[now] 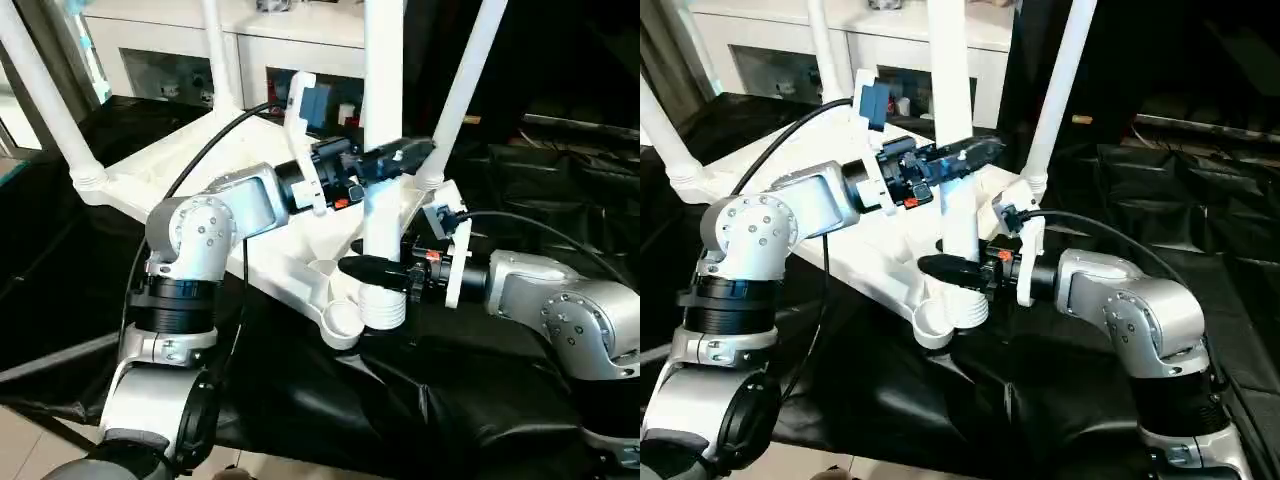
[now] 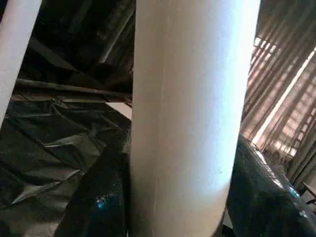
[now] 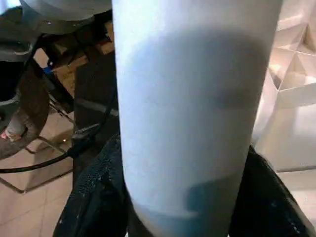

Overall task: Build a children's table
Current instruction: Pick table leg

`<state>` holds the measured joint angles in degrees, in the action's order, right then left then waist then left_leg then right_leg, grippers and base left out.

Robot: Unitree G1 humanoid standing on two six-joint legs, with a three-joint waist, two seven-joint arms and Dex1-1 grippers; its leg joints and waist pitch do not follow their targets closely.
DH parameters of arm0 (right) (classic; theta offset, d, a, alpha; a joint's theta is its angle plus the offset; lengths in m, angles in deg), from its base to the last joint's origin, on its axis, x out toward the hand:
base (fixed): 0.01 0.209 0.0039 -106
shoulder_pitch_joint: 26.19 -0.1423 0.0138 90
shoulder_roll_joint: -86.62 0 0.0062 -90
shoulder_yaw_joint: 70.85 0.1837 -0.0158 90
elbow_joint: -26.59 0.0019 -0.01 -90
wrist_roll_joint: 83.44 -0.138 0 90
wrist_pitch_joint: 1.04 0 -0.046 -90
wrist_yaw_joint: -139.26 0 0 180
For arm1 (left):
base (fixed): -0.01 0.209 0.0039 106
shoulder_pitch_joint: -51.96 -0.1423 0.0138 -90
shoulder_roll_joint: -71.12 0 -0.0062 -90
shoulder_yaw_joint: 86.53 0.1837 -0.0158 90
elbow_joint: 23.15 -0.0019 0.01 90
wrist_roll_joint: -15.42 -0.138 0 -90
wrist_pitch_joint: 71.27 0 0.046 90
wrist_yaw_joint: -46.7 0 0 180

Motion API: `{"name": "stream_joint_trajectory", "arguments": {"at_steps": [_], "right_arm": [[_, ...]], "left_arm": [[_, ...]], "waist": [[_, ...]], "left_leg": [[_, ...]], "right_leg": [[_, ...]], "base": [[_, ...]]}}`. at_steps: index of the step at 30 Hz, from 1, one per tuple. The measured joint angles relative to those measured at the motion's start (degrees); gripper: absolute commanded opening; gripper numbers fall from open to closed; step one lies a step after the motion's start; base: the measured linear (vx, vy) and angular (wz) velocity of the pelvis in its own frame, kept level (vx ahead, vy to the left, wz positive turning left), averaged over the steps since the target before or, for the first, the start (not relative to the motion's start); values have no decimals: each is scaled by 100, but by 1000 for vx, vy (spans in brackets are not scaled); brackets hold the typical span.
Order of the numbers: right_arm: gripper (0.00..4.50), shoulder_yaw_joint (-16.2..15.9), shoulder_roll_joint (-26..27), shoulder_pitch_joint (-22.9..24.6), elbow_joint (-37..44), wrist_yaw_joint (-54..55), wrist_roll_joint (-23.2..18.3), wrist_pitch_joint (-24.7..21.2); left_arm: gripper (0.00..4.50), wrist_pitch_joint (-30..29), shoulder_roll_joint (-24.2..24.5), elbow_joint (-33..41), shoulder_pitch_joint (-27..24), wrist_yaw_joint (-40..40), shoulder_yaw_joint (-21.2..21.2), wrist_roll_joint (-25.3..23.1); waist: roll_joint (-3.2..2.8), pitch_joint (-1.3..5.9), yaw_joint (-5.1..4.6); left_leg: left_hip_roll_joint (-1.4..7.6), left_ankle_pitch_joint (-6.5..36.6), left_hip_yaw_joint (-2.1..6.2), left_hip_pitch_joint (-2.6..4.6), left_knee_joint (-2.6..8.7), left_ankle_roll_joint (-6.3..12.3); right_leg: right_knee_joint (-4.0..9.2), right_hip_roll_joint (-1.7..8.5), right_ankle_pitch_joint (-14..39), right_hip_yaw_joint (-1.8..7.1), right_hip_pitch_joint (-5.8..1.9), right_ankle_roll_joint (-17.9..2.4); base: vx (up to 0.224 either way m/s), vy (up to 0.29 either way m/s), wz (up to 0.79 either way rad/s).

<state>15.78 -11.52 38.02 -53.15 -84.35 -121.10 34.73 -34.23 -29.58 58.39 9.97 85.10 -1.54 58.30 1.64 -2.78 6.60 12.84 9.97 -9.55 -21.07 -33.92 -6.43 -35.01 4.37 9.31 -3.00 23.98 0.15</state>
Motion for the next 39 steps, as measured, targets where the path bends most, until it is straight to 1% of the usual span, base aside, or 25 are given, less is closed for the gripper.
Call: {"name": "stream_joint_trajectory", "arguments": {"at_steps": [1, 3, 6, 8, 10, 12, 14, 16, 18, 28, 35, 36, 39], "right_arm": [[191, -7, 0, 0, 0, -1, 3, 5], [191, -11, 2, 0, 0, -7, 3, 6], [191, -17, 2, -4, 0, -10, 10, 36], [191, -48, 2, -4, -20, -23, 55, 141], [261, -48, 3, -4, -35, -46, 55, 175], [261, -45, 2, -6, -37, -57, 32, 172], [288, -43, -31, -6, -38, -63, 27, 170], [300, -45, -73, -6, -38, -73, 26, 170], [300, -47, -187, -6, -38, -156, 25, 143], [300, -116, -417, -5, -37, -419, -24, 42], [300, -117, -459, -6, -35, -432, -25, -20], [330, -118, -413, -5, -35, -405, -26, -24], [340, -162, -343, -5, -28, -382, -28, -35]], "left_arm": [[223, 0, -1, 0, 0, 0, 0, 0], [195, 7, 19, 0, 0, 6, 13, -1], [189, 43, 28, 0, 0, 6, 23, -2], [185, 76, 32, 0, 0, 12, 24, -3], [185, 98, 39, 0, 0, 21, 32, -5], [185, 95, 52, -3, 0, 35, 38, -8], [184, 91, 64, -3, 0, 85, 45, -8], [184, 88, 87, -3, 0, 109, 50, -8], [184, 85, 105, 0, 0, 163, 120, -7], [184, 68, 198, 4, -2, 367, 295, -10], [184, 218, 262, 4, -2, 380, 456, -240], [183, 224, 259, 4, -2, 379, 474, -257], [182, 227, 223, 3, -2, 378, 506, -267]], "waist": [[0, 0, 0], [0, 0, -1], [0, 0, 0], [0, 0, 0], [0, 0, -1], [0, 0, -1], [0, 0, 0], [0, 0, 0], [5, -2, 0], [12, -5, 1], [13, -5, 1], [13, -5, 0], [13, -5, 0]], "left_leg": [[0, 0, 0, 0, 0, 0], [0, 0, 0, 0, 0, 0], [0, 0, 0, 0, 0, 0], [0, 0, 0, 0, 0, 0], [0, 0, 0, 0, 0, 0], [0, 0, 0, 0, 0, 0], [0, 0, 0, 0, 0, 0], [0, 0, 0, 0, 0, 0], [0, 0, 0, 0, 0, 0], [0, 0, -1, 0, 0, 0], [0, 0, -1, -1, 0, 0], [0, 0, 0, -1, 0, 0], [0, 0, -1, -1, 0, 0]], "right_leg": [[0, 0, 0, 0, 0, 0], [0, 0, 1, 0, -1, 1], [0, 0, 2, 0, -1, 4], [0, 0, 0, 0, -1, 1], [0, 0, 1, 0, -1, 1], [1, 0, 1, 0, 0, 1], [1, 0, 1, 0, 0, 1], [1, 0, 1, -1, 0, 1], [0, 0, 2, 0, -1, 4], [0, 0, 5, 0, 0, 9], [0, 0, 4, 0, -1, 6], [-1, 0, 2, 0, -2, 3], [-1, 0, 0, 0, -1, 1]], "base": [[0, 0, 0], [0, 0, 0], [0, 0, 0], [0, 0, 0], [0, 0, 0], [0, 0, 0], [0, 0, 0], [0, 0, 0], [0, 0, 0], [0, 0, 0], [0, 0, 0], [0, 0, 0], [0, 0, 0]]}}
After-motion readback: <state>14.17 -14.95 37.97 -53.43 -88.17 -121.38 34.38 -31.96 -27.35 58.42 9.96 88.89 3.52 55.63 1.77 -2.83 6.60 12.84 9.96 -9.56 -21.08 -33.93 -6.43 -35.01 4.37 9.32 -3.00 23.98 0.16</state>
